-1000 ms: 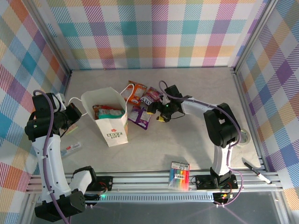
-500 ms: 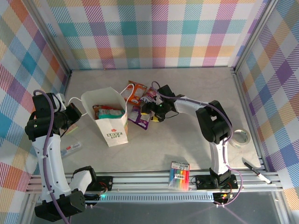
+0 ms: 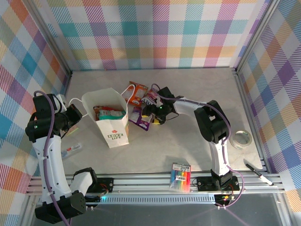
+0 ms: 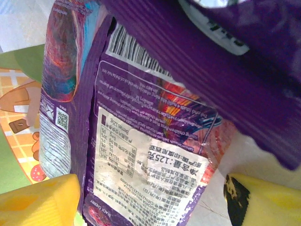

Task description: Place the snacks into the paper bag

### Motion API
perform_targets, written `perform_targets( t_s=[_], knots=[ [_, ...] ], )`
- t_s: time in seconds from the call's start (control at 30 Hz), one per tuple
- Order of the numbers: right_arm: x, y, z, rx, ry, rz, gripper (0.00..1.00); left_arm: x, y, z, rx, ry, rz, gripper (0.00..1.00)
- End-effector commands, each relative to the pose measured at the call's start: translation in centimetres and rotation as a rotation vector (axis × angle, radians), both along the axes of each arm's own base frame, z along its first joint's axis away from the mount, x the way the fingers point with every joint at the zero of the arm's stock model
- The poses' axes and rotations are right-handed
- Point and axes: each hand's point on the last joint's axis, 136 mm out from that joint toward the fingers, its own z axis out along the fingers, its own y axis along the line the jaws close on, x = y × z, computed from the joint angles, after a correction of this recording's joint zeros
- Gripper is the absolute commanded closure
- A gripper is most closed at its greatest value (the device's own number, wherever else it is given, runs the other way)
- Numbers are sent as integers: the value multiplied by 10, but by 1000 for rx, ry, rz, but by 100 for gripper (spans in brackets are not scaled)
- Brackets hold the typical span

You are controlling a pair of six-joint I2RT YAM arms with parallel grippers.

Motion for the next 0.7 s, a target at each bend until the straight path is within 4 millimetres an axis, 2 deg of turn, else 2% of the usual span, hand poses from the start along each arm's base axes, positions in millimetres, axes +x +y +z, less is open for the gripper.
perform_targets(
  t_s=[0.0,0.2,0.43,0.67],
  knots=[
    [2,13,6,20,-3,16,20,1,5,-4,8,1,13,95],
    [1,23,11,2,-26,49,20,2,4,-6,0,2,12,95],
    [-3,20,-6,-21,24,40,20,2,4,-5,0,2,12,95],
    [-1,23,-11,-13,36,30,21,3,4,-2,-1,-3,11,95]
  ],
)
